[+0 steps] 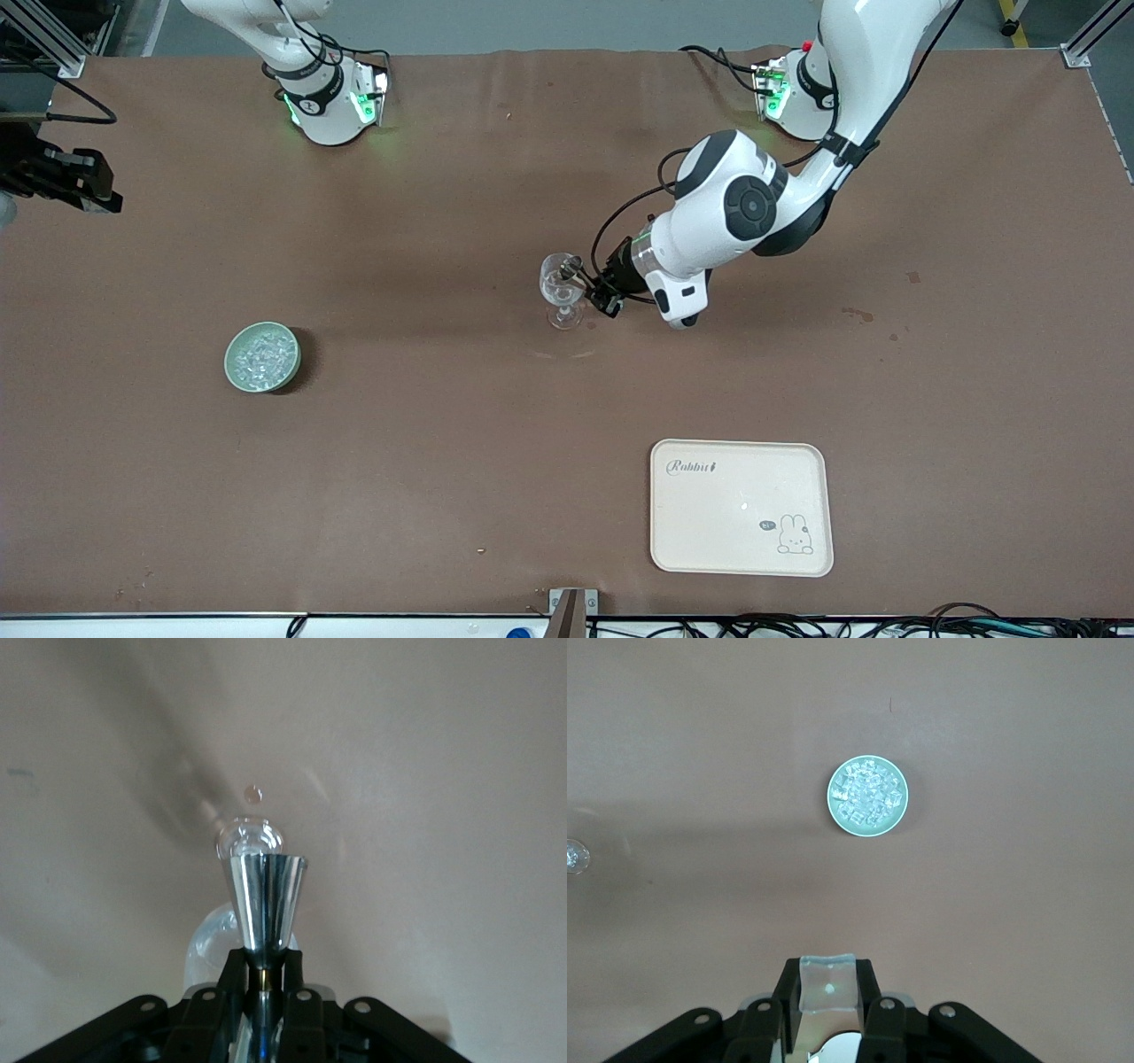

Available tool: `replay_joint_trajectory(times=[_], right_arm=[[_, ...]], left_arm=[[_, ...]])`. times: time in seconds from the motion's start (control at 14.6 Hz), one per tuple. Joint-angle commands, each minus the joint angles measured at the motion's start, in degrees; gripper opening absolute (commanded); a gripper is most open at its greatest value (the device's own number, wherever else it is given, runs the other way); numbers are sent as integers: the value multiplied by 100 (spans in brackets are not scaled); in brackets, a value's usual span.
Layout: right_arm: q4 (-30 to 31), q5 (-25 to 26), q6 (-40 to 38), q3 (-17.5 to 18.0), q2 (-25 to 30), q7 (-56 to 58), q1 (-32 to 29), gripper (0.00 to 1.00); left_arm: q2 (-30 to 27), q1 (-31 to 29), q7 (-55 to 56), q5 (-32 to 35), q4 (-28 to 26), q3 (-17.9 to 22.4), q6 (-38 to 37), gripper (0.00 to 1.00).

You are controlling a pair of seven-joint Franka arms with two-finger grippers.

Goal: Pour wine and add ice with both arms
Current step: 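Tilt the silver jigger over the wine glass with the left gripper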

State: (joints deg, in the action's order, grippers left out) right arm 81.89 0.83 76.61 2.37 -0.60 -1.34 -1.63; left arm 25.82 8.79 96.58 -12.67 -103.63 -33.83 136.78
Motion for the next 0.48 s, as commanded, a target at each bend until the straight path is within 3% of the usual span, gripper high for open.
replay_joint_trajectory(times=[0.0,0.14,0.41], right_arm=[[73,-39,-24,-61,42,-25,57,0],[81,-39,-15,-61,42,-16,57,0],[81,-39,-50,-61,42,-16,66,0]], left_arm=[[2,96,465,693,80,-35,24,0],[2,184,598,1177,71,-35,-38,0],[-42,193,607,1529,80,-35,-212,0]])
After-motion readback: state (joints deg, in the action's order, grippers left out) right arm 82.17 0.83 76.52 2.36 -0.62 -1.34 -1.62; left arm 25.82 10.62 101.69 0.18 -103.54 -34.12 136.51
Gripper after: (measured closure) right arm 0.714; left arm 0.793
